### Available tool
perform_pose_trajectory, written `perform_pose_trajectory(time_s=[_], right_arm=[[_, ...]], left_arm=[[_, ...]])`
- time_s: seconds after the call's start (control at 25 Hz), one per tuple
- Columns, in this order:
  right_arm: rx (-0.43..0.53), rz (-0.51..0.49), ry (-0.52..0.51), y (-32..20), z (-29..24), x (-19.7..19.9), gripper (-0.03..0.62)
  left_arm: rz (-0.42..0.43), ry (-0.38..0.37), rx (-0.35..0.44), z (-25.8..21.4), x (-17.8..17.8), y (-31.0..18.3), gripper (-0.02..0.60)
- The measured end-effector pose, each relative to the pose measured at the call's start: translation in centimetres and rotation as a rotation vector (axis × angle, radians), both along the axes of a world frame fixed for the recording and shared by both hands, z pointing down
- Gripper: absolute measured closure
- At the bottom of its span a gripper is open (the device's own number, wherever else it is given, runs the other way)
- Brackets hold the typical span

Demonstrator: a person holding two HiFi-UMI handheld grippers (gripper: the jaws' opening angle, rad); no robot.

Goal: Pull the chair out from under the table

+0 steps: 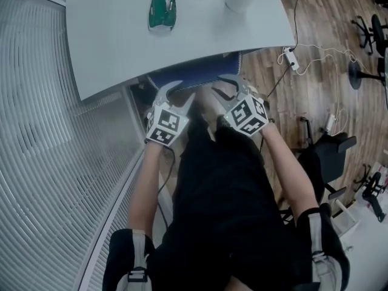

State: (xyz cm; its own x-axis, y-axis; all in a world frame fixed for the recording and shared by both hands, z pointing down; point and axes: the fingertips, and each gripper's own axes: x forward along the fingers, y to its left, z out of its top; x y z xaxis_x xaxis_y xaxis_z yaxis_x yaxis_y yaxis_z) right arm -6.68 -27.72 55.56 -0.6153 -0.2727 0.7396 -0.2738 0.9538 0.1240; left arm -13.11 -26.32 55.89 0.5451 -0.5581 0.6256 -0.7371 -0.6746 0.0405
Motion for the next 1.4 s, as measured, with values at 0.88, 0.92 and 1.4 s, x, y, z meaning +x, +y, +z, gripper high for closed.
perform_pose_trajectory(time_s=[0.88,0.92,1.4], right_arm=[[0.111,-0.27,0.228,-0.1,8.0,-1.6,0.437],[0.117,-0.276,0.235,-0.2,8.2,-1.7,0.436],[0.18,-0.305,0.305,-0.6,9.0,-1.7,0.448]], left_arm=[[0.24,-0.235,0.003,6.2,1.6,-1.1,0.408],[0.242,-0.237,0.005,6.2,1.5,-1.2,0.41],[0.328,-0.313,0.027,7.6,2.4,-1.0,0.449]])
